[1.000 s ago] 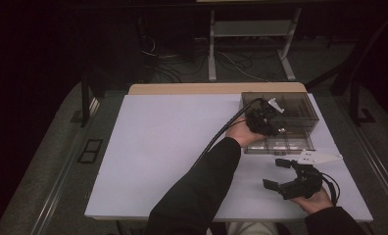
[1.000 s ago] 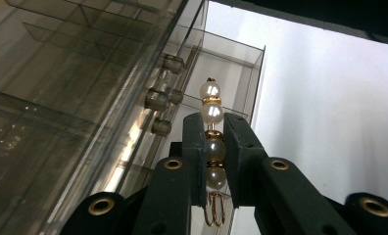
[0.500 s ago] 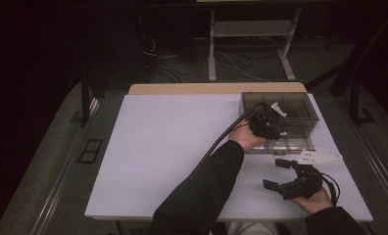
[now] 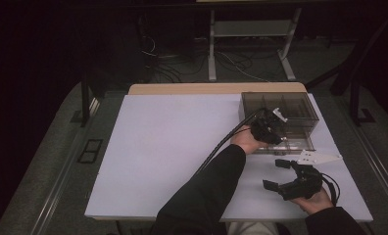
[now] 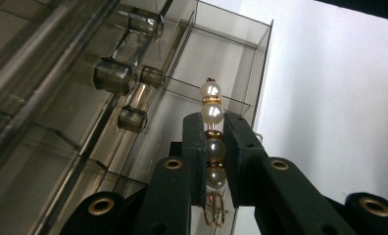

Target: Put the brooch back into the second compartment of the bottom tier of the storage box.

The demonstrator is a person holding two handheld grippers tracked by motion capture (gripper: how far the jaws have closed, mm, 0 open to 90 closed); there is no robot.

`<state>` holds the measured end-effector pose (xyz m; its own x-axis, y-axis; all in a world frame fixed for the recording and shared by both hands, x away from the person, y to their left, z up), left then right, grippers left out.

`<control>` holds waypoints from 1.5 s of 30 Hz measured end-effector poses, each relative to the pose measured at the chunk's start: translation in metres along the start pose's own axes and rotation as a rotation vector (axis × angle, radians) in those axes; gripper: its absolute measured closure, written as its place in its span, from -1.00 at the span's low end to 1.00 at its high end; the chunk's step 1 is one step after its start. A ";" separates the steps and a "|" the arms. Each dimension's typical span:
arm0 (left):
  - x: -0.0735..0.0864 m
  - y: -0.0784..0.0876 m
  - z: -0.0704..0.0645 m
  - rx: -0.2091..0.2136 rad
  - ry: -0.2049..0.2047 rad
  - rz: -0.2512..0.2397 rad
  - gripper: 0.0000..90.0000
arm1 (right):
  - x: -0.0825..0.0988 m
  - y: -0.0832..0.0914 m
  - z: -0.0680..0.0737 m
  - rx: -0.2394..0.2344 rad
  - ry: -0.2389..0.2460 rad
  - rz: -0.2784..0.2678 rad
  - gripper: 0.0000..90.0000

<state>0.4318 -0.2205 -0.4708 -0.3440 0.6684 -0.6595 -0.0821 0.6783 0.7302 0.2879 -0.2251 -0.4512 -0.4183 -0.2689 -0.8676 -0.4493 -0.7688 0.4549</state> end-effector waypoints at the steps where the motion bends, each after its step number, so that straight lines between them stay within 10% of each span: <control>1: 0.000 -0.001 0.000 -0.001 0.000 0.003 0.76 | 0.000 0.000 0.000 0.000 0.000 -0.001 -0.99; 21: 0.002 0.002 -0.001 0.036 0.042 -0.020 0.36 | 0.000 0.000 0.001 -0.005 0.001 0.004 -1.00; 45: 0.006 0.062 -0.008 0.108 0.058 -0.100 -0.46 | 0.000 -0.001 0.001 0.000 -0.001 -0.002 -0.99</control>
<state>0.4167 -0.1765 -0.4281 -0.3928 0.5789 -0.7146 -0.0184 0.7719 0.6355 0.2875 -0.2237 -0.4513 -0.4182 -0.2667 -0.8683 -0.4505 -0.7692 0.4532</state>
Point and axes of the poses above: each handheld gripper's, and its own axes: y roughly backward along the jaws, x roughly out of its underside, z roughly to its left, the point moved 8 cm from there along -y, roughly forward along the jaws, and after that the axes turned 6 degrees about y, right-handed, at the moved point
